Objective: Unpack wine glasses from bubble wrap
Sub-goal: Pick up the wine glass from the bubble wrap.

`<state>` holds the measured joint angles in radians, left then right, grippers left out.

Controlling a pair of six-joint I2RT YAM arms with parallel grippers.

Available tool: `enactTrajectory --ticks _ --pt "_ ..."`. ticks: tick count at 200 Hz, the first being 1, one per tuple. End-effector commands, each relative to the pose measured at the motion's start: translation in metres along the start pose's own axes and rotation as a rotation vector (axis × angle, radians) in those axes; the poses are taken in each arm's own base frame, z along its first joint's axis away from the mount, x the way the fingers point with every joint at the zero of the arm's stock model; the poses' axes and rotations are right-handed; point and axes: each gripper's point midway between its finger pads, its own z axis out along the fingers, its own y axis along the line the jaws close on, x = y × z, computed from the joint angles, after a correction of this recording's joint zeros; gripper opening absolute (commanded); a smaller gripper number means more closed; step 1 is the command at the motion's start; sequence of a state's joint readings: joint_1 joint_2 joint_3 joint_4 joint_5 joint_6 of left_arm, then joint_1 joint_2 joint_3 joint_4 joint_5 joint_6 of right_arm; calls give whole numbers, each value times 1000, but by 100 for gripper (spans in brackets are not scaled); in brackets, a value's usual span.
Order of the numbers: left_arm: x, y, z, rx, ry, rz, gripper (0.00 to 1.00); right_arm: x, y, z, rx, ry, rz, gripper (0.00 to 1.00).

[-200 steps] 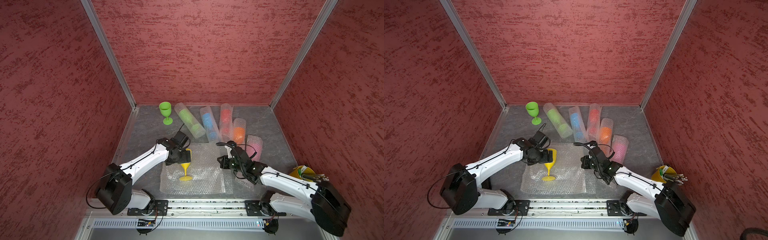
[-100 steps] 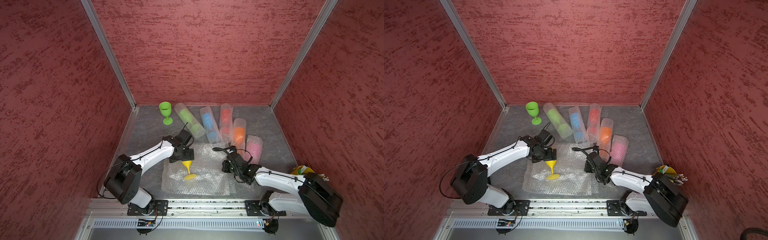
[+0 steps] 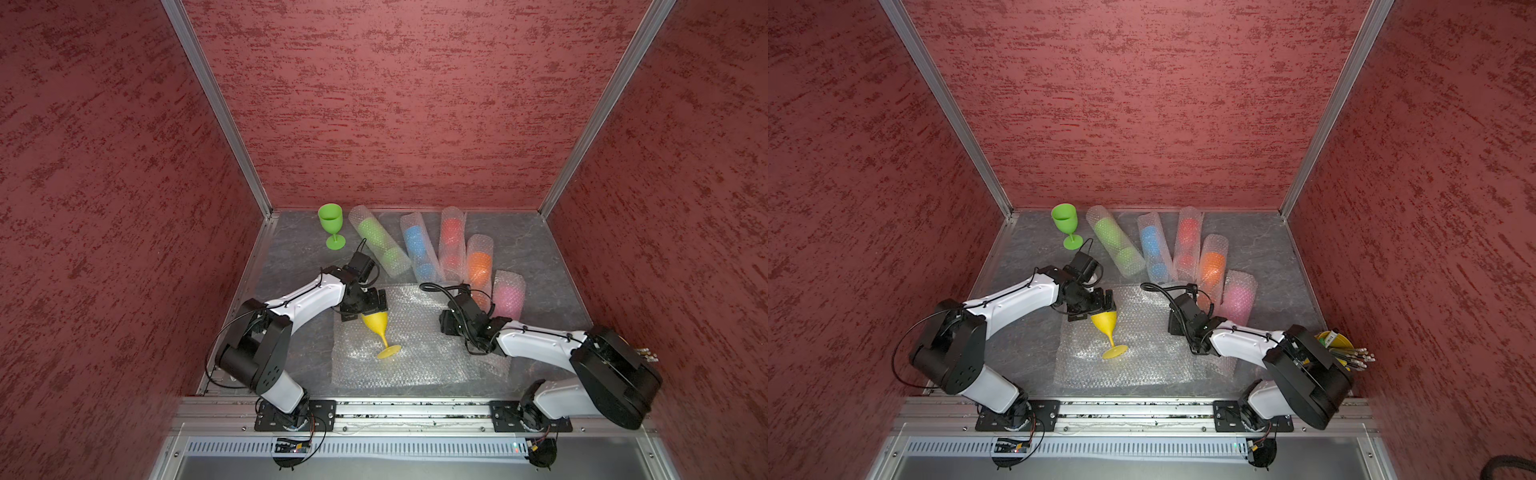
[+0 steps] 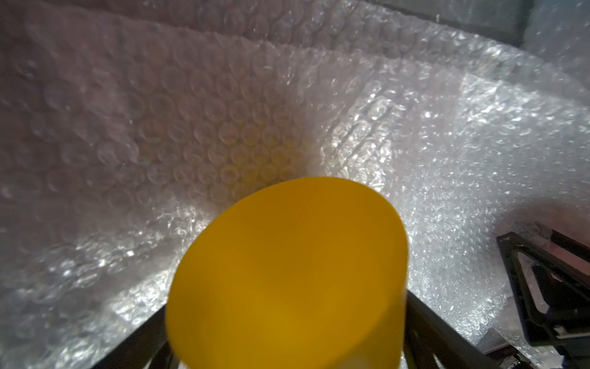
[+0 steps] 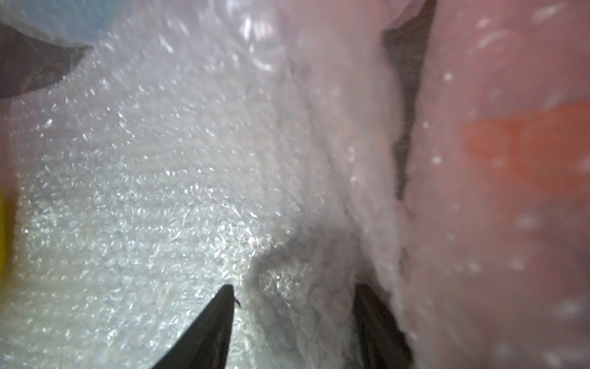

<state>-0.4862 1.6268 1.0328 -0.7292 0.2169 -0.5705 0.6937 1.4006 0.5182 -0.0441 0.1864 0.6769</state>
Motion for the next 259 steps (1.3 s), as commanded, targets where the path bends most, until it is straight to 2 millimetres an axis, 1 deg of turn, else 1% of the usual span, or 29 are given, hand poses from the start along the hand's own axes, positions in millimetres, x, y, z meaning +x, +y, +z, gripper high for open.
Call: enactTrajectory --ticks 1,22,42,60,75,105,128,150,162,175,192,214,233,245,259 --pt "-7 -6 7 13 39 -8 100 -18 3 -9 1 -44 12 76" --pt "-9 -2 14 4 69 -28 100 -36 15 -29 -48 -97 16 84" --pt "-12 1 13 0 76 -43 100 -50 20 -49 -81 -146 17 85" --pt "-16 1 5 12 58 -50 95 -57 22 -62 -104 -180 29 84" --pt "-20 0 -6 12 30 -43 91 -61 25 -71 -129 -200 39 84" --pt "-24 -7 -29 40 -22 -30 84 -66 27 -82 -153 -230 44 84" --pt "-21 -14 -39 73 -30 -24 78 -69 26 -85 -153 -244 37 84" --pt "-21 -16 -49 63 -48 -14 78 -69 27 -85 -153 -248 32 84" --pt "-22 -18 -59 54 -78 -2 80 -69 27 -86 -156 -246 30 84" --pt "-23 -26 -73 80 -107 13 81 -72 25 -89 -142 -259 37 84" --pt "-23 -30 -90 78 -147 39 81 -77 23 -96 -140 -283 42 84" --pt "-26 -34 -113 42 -224 108 80 -83 23 -106 -148 -315 42 84" --pt "-28 -43 -127 62 -287 188 80 -88 22 -112 -147 -345 47 83" --pt "-33 -45 -135 59 -334 222 80 -91 21 -115 -150 -362 49 82" --pt "-44 -44 -147 35 -415 267 79 -94 22 -118 -162 -382 54 82"
